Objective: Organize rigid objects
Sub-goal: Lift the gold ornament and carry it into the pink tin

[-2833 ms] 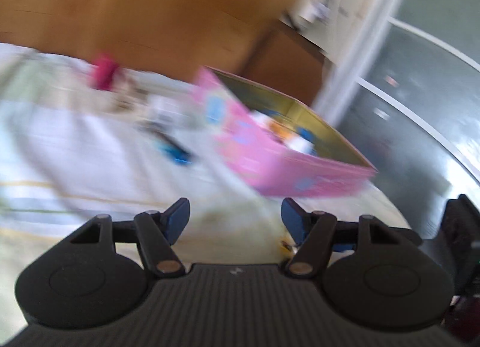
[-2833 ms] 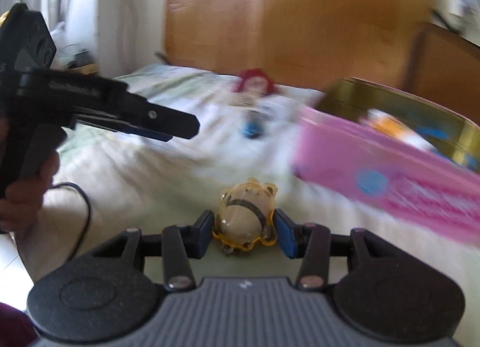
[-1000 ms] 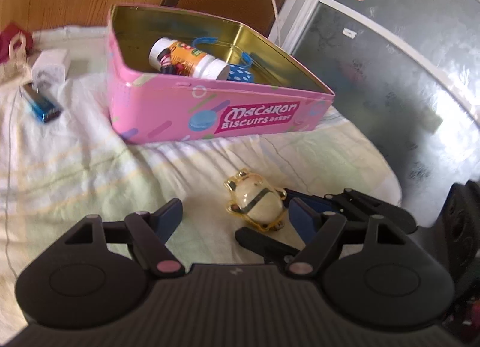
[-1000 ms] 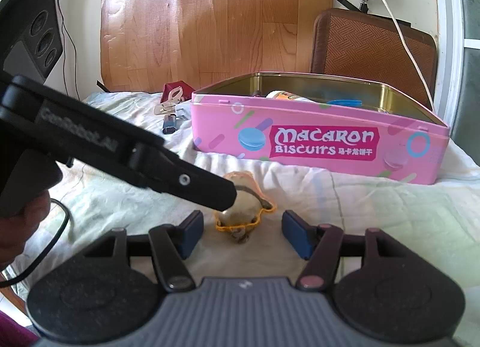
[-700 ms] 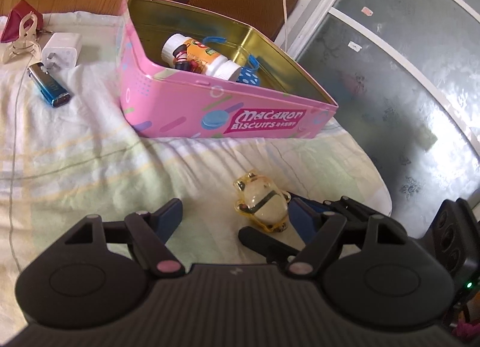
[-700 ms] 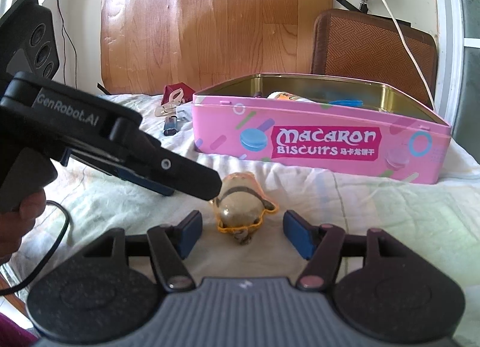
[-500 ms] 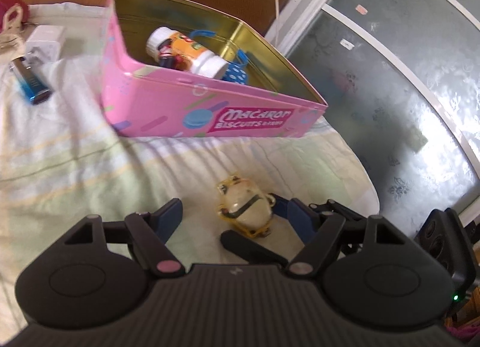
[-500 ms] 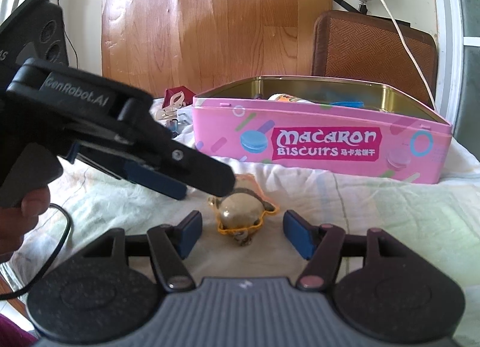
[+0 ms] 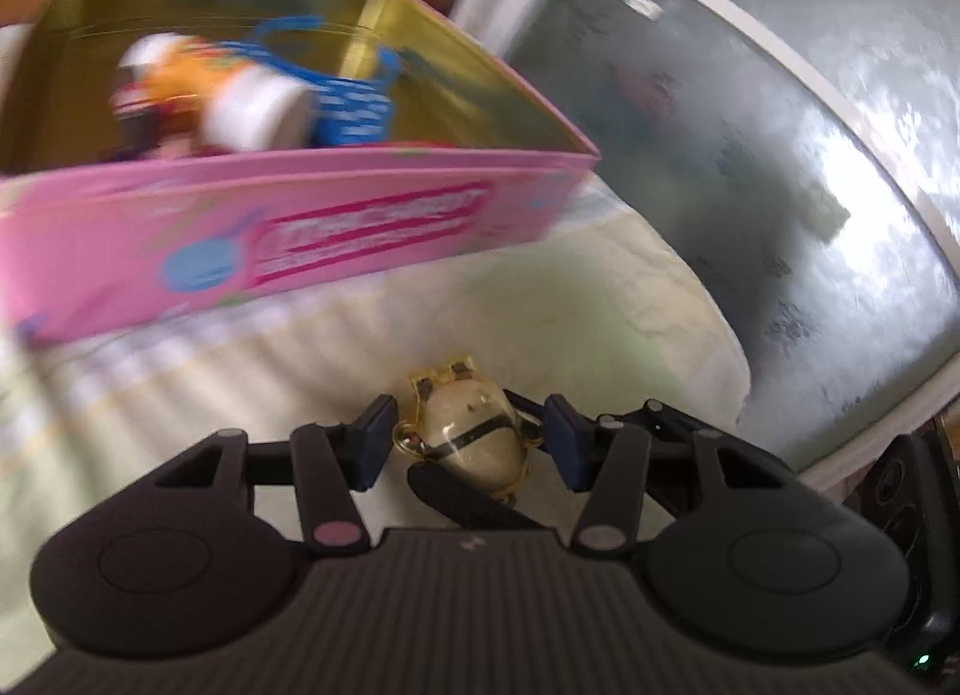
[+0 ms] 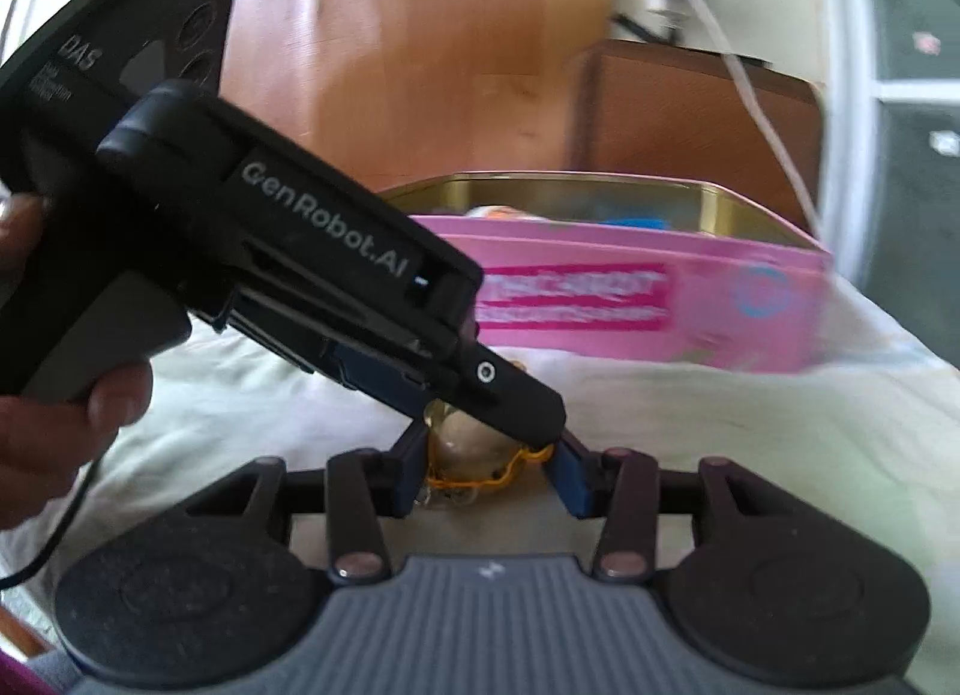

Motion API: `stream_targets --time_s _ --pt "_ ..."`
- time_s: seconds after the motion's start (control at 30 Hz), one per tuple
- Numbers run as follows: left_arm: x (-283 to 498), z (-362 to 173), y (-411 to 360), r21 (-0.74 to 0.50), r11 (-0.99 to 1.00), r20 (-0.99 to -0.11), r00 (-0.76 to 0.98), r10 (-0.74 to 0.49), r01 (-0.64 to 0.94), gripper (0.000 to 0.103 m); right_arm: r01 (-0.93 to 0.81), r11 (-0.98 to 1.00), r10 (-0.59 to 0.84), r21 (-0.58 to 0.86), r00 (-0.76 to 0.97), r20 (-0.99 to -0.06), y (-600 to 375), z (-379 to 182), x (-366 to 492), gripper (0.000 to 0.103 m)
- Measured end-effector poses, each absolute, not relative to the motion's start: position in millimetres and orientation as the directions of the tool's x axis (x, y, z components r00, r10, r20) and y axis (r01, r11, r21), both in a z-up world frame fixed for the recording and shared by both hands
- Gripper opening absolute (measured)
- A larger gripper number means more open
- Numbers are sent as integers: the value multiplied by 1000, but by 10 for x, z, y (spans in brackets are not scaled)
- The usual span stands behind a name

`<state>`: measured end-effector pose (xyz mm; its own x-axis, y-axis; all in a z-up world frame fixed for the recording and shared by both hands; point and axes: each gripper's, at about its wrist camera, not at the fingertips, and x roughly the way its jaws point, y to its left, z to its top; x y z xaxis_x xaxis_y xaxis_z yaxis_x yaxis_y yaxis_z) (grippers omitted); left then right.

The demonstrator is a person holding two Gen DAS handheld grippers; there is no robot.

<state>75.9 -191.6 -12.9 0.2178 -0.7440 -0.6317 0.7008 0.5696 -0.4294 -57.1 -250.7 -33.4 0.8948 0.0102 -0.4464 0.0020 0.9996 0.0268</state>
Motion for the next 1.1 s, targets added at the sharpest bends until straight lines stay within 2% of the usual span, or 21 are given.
stream_targets --time_s 0.23,0.33,0.43,0.53,0.63,0.73,0.8,0.9,1.1 --pt "671 -94 -2519 -376 480 -620 170 -766 793 55 136 987 -86 85 896 -436 -2995 -316 -742 42" --pt "771 134 -2523 -412 445 -556 168 -814 795 56 132 987 -92 88 929 -360 -3118 -93 -722 40" --pt "897 452 -2528 -378 447 -491 234 -839 811 56 119 992 -102 47 957 -273 -3184 185 -531 40" --pt "1118 640 -2572 -355 481 -455 301 -838 802 56 114 993 -112 -3 967 -228 -3214 307 -194 38" --pt "1376 597 -2687 -328 536 -482 350 -803 777 57 116 993 -119 -27 956 -266 -3286 262 182 38" --pt "1615 434 -2737 -399 565 -513 335 -790 722 57 159 985 -170 -59 934 -315 -3290 152 424 40" --pt "1656 377 -2705 -405 586 -525 347 -777 702 57 197 978 -208 -65 928 -308 -3284 114 441 40" --pt "1578 458 -2535 -385 587 -498 376 -782 712 59 201 979 -200 -23 942 -269 -3272 141 299 42" --pt "1223 675 -1780 -322 623 -372 509 -776 713 60 121 990 -105 71 975 -194 -3030 194 -33 43"
